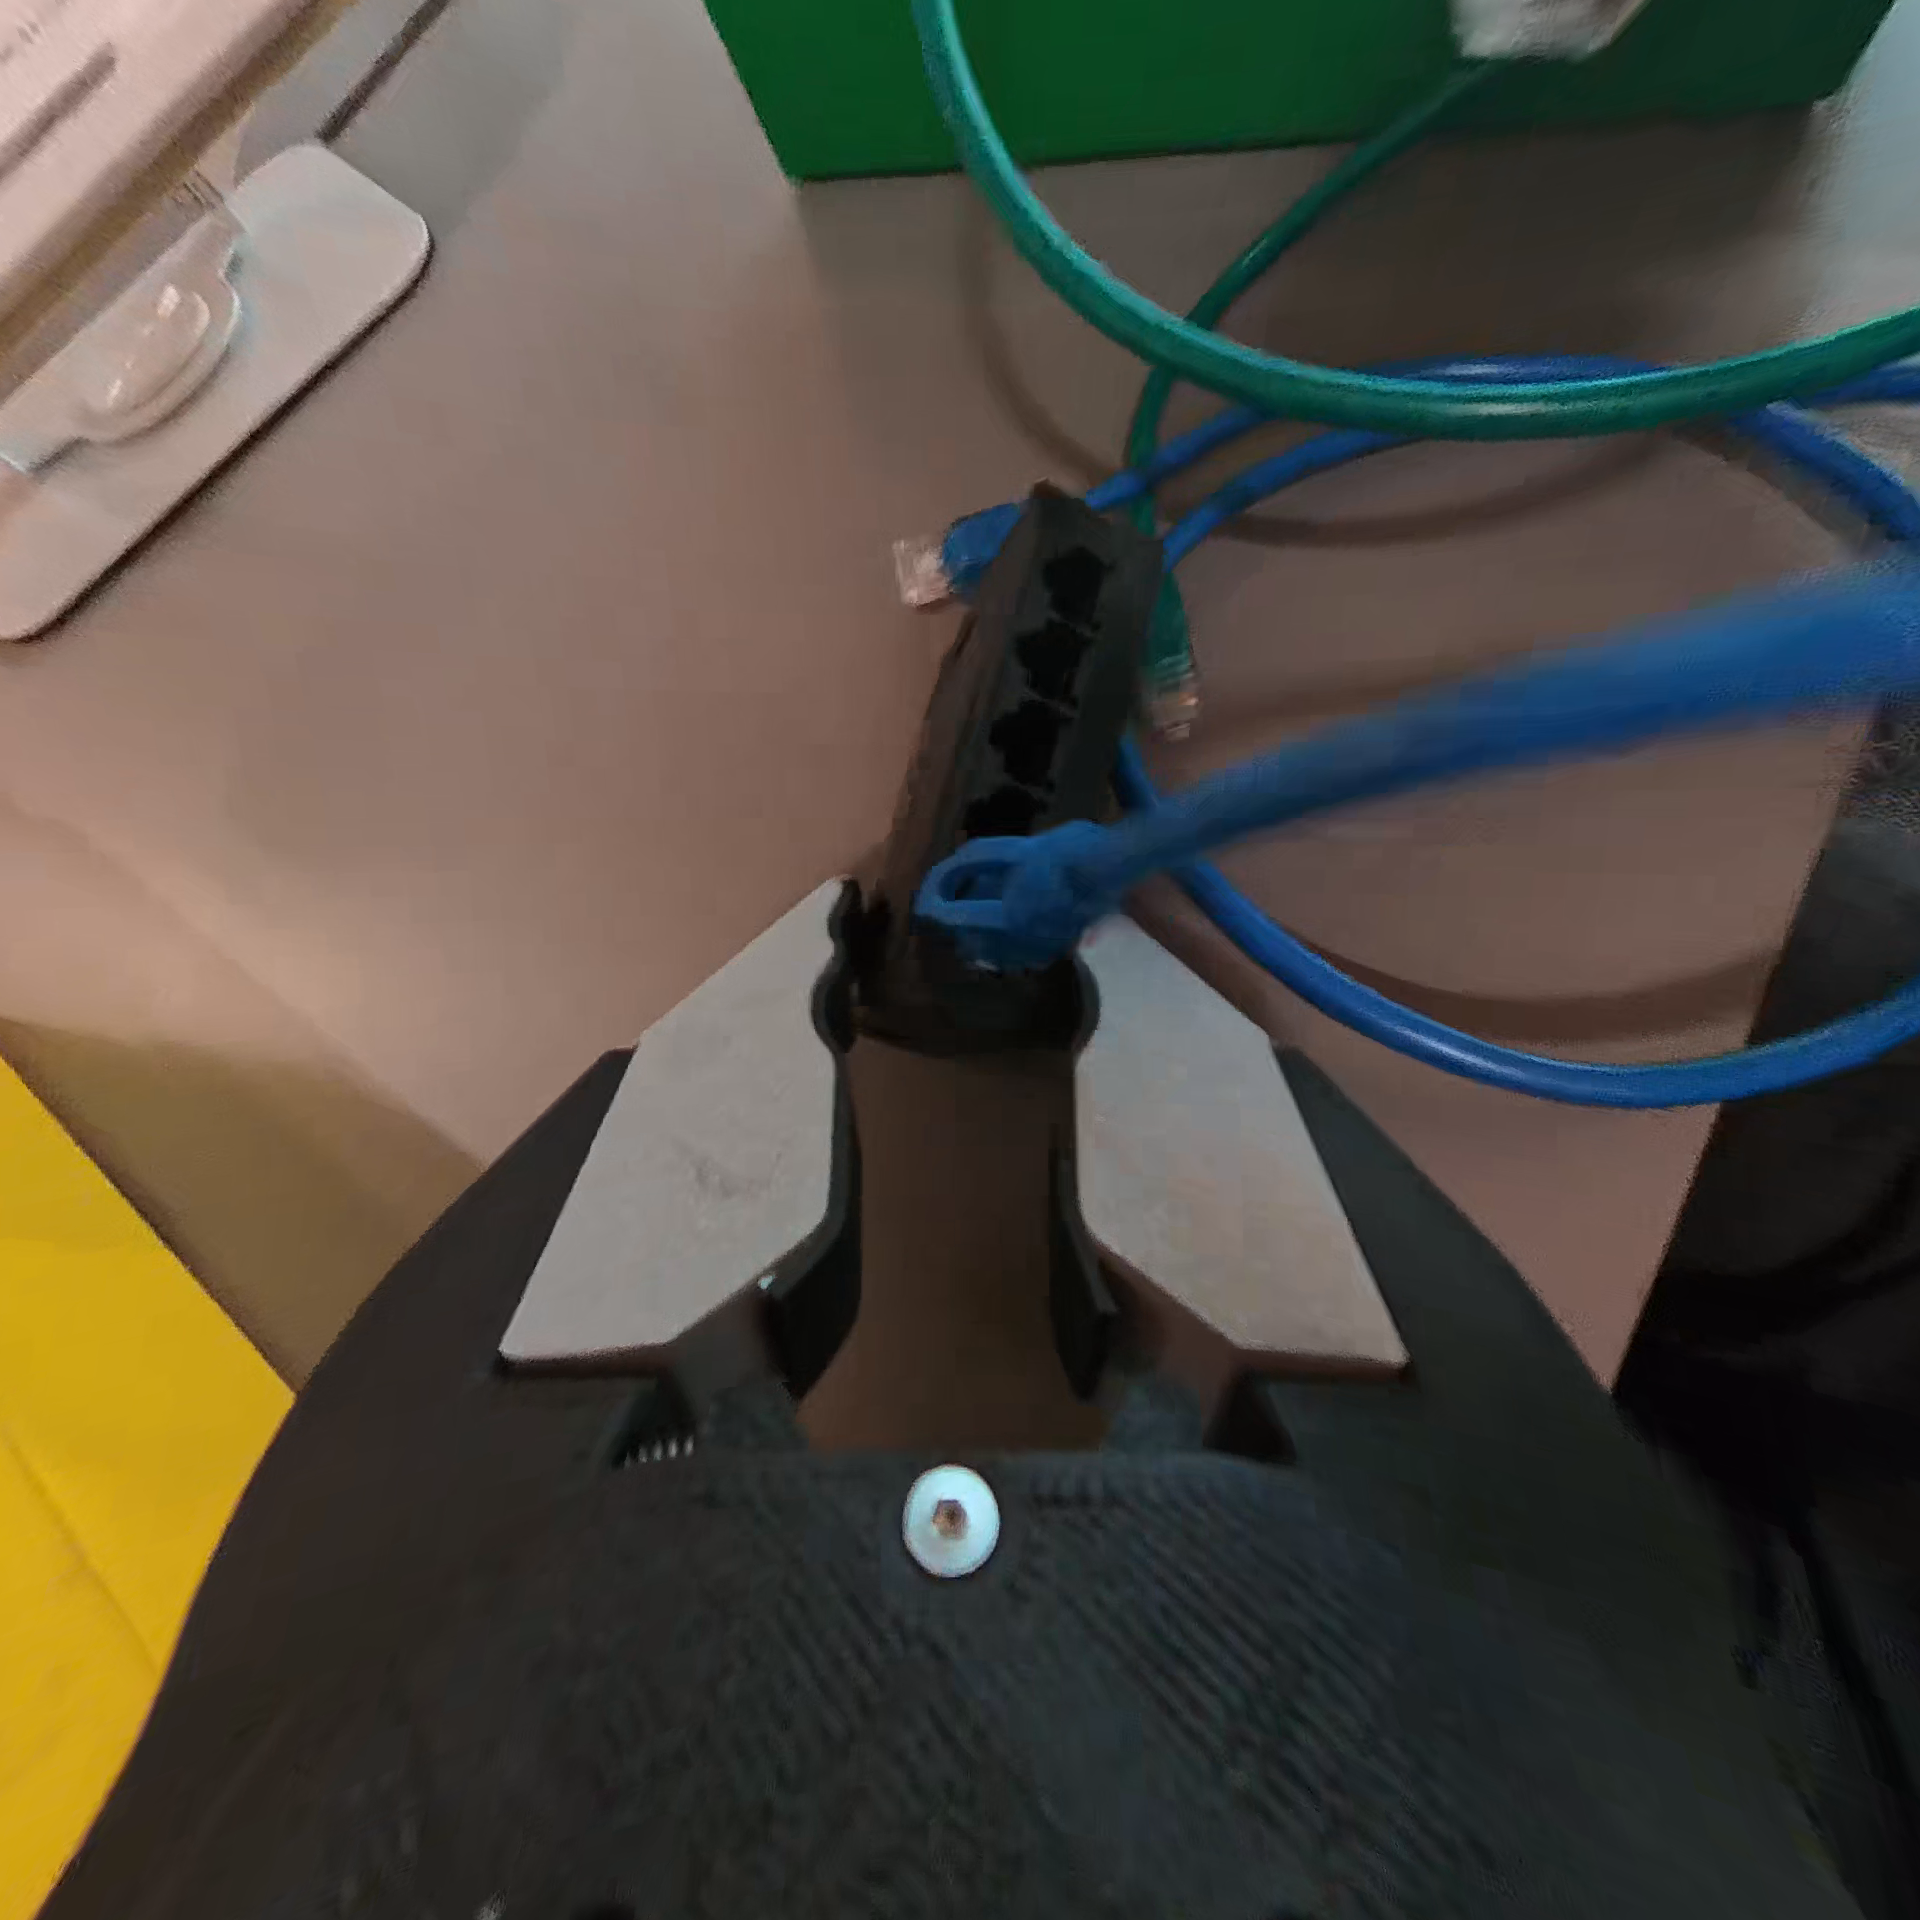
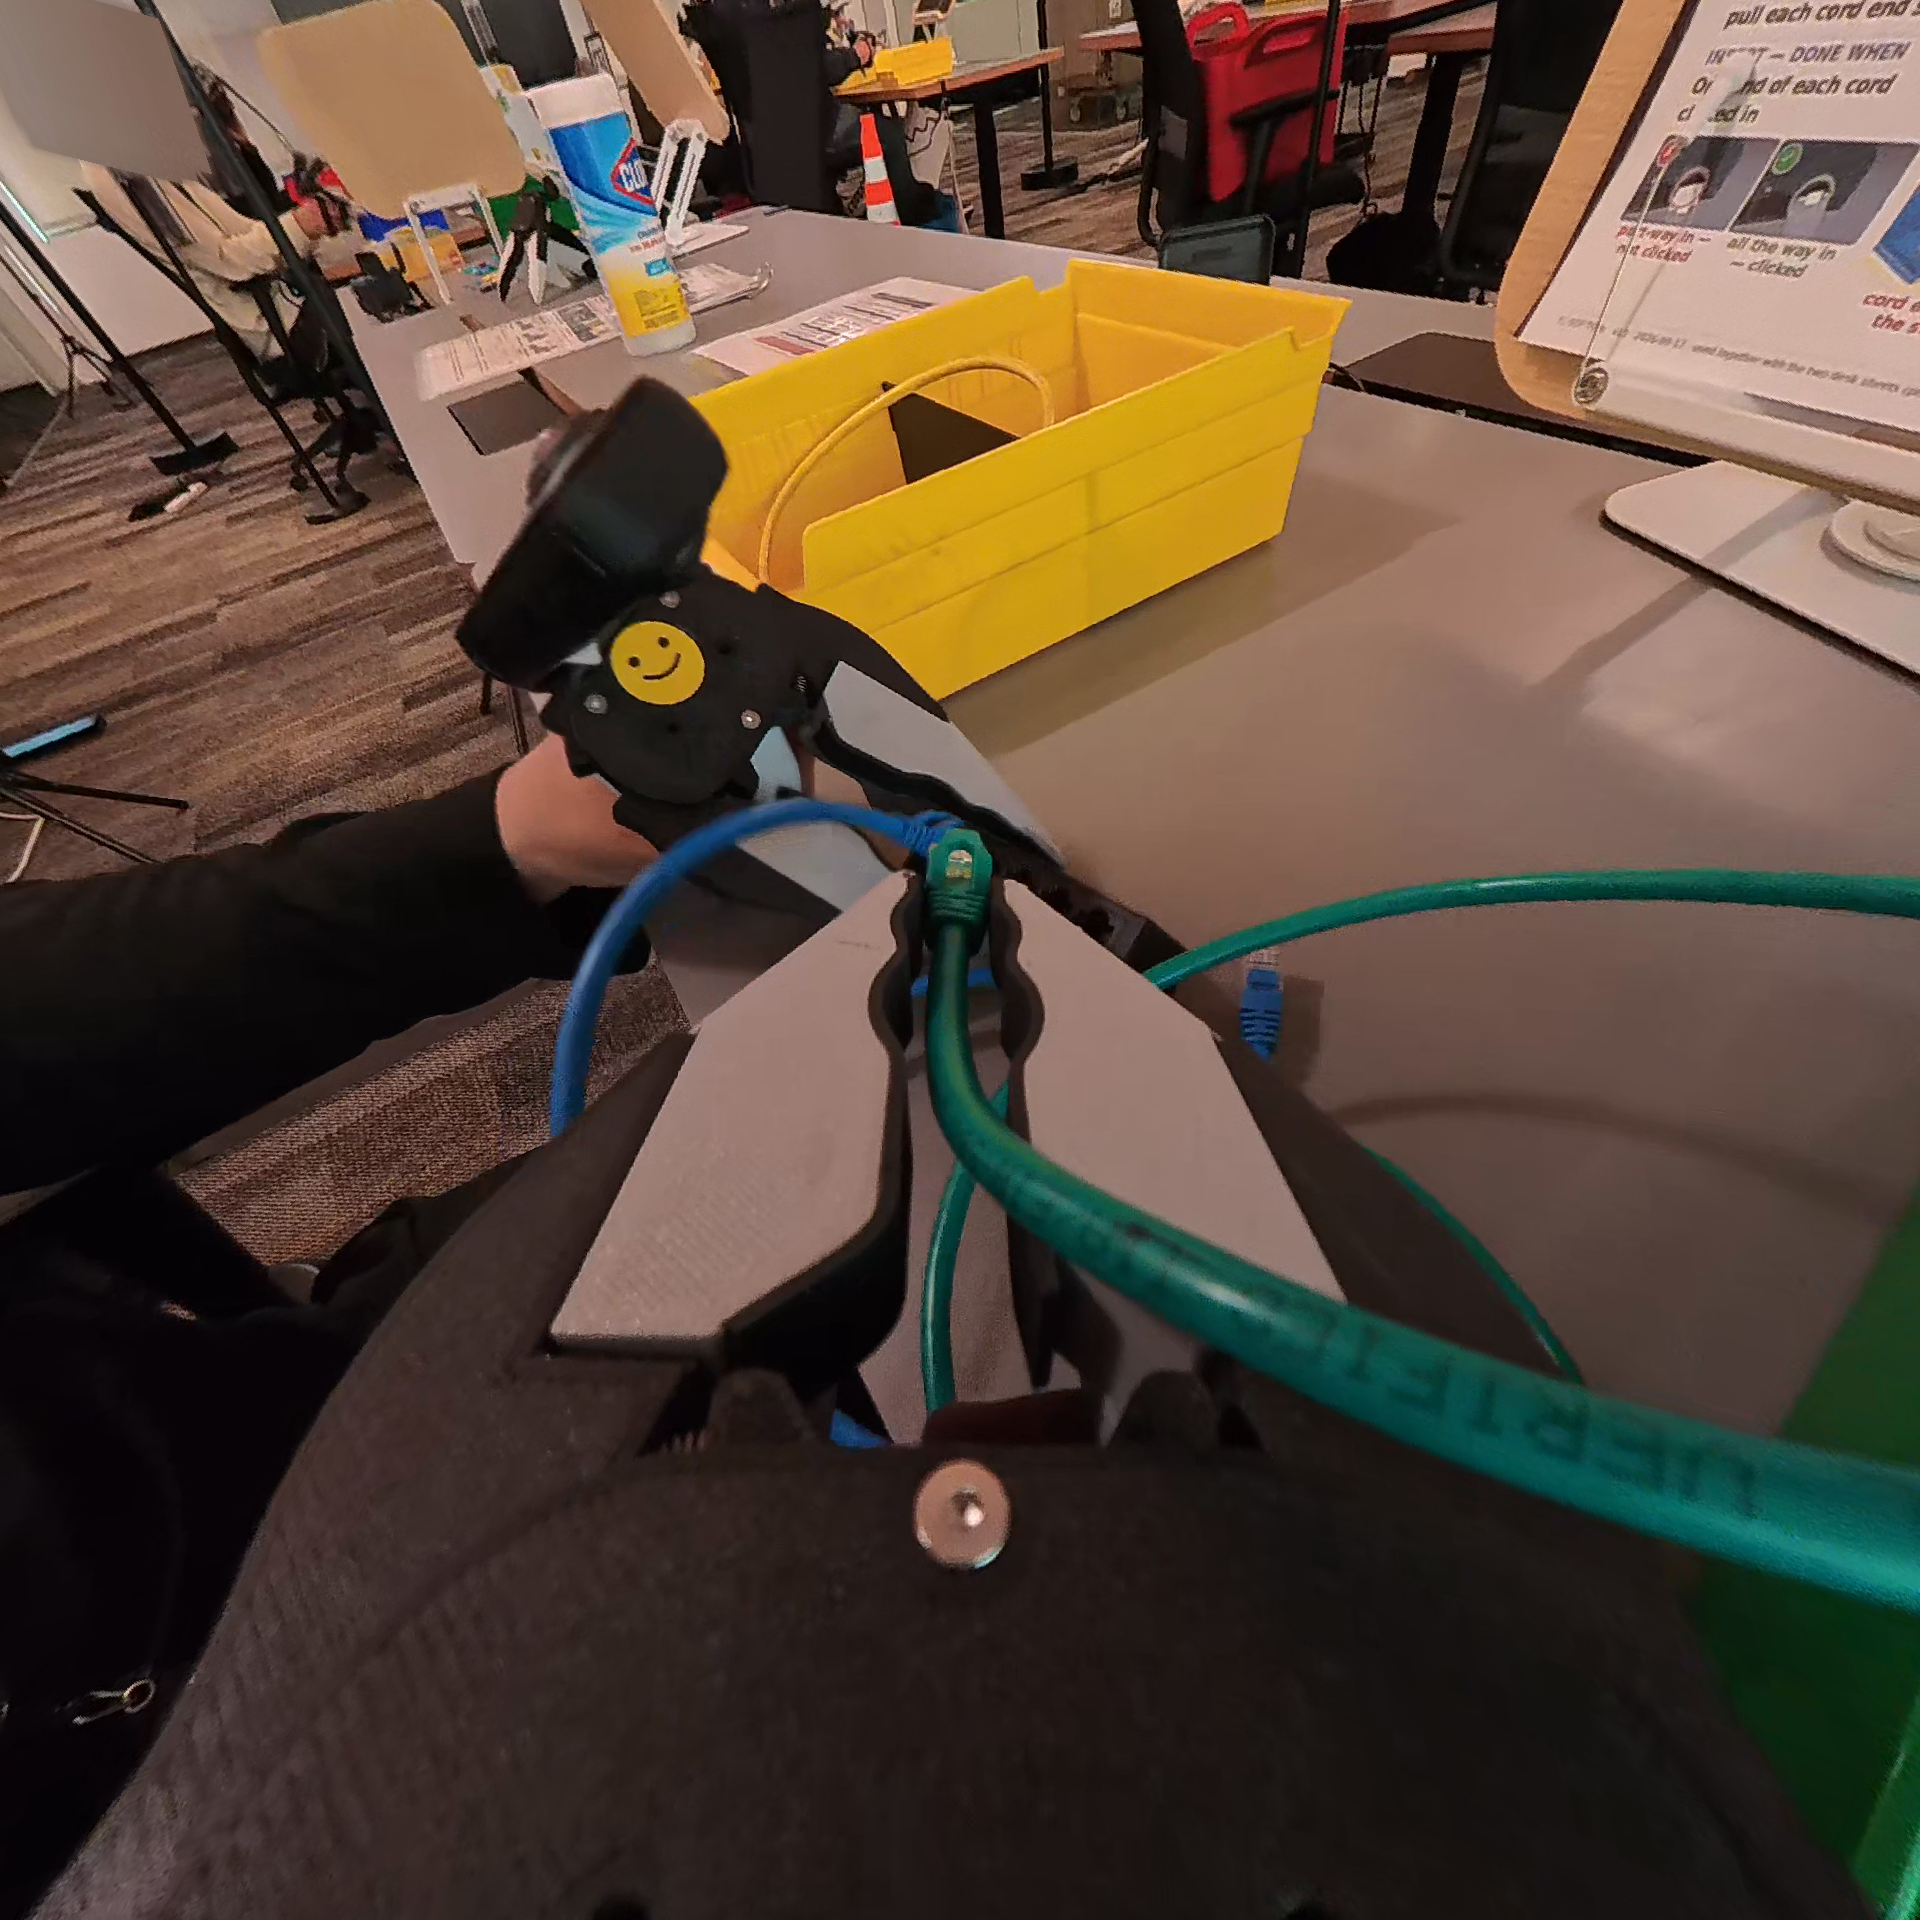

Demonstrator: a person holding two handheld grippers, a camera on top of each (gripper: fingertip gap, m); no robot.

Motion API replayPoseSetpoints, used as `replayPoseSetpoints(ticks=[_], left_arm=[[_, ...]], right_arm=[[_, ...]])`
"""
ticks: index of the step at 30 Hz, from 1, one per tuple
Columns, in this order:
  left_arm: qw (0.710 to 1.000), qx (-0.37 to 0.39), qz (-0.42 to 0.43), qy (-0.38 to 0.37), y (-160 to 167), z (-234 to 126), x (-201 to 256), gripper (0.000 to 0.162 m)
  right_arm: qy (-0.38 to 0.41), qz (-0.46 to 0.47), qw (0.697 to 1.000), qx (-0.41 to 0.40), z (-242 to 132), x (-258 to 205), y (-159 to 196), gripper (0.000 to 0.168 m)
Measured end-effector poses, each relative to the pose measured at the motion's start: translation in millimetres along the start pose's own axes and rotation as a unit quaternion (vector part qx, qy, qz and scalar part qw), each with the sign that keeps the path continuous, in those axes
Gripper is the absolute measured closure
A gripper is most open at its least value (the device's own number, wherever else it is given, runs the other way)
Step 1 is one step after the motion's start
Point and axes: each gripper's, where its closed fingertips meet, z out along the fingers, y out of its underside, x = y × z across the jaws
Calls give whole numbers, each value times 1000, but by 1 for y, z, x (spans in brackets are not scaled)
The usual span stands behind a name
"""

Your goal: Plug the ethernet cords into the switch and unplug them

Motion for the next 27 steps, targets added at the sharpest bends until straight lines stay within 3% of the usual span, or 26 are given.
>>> replayPoseSetpoints(ticks=[5, 10, 16, 21, 27], left_arm=[[994, 15, -65, 91, -5, -10, 25, 132], [992, 16, -76, 98, -3, -13, 26, 132], [984, 7, -138, 116, 0, -13, 23, 131], [986, 5, -120, 112, 1, -12, 22, 134], [997, 13, -40, 62, -6, -5, 19, 136]], right_arm=[[16, -20, 999, -44, 8, 4, 13, 159], [24, -57, 990, -126, 39, 6, 33, 159], [45, -79, 979, -183, 56, 14, 32, 160], [27, -54, 979, -194, 63, 16, 31, 159], [3, -13, 983, -185, 64, 14, 29, 159]])
